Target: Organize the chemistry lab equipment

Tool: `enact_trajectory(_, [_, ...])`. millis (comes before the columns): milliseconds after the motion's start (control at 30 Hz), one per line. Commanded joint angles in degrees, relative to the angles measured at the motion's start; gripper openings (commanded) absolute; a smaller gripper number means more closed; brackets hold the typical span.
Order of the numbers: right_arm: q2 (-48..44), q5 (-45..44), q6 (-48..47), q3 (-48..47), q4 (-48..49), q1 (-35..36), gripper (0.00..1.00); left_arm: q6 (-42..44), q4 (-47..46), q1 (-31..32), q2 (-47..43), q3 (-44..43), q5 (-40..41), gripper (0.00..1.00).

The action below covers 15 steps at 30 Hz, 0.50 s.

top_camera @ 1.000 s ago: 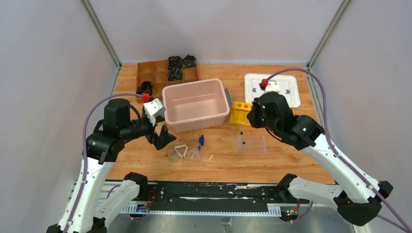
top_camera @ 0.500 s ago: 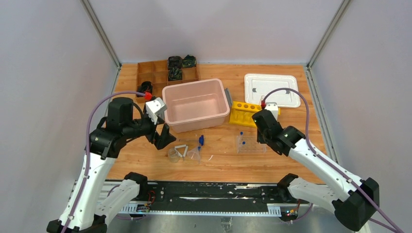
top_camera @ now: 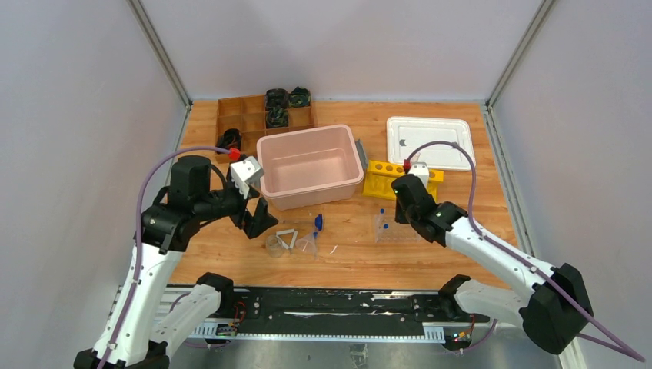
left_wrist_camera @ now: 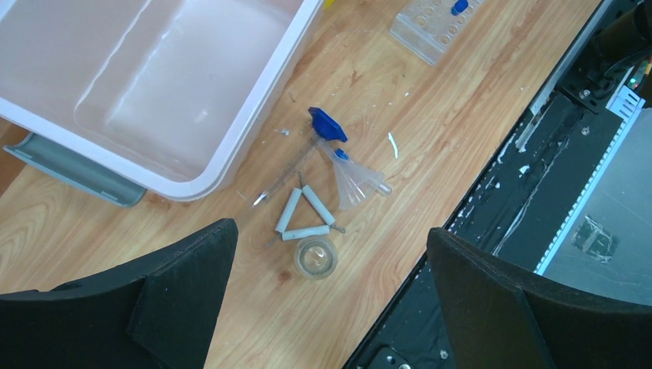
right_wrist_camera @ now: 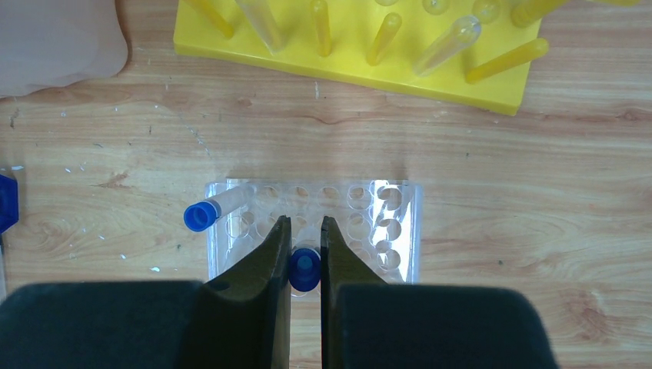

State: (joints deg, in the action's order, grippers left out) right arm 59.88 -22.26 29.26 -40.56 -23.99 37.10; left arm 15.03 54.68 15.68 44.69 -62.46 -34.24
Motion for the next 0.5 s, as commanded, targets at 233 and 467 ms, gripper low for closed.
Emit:
enact_trajectory(233, [3.43, 1.26, -0.32, 0.94, 4.75, -0.77, 0.0, 1.07, 0.26, 0.14, 0.14, 0.36, -1.08, 1.0])
enact_trajectory(467, [5.19, 1.64, -0.32, 1.14, 5.4, -0.76, 0.0, 1.15, 0.23, 0.14, 1.15, -1.2, -0.91, 1.0])
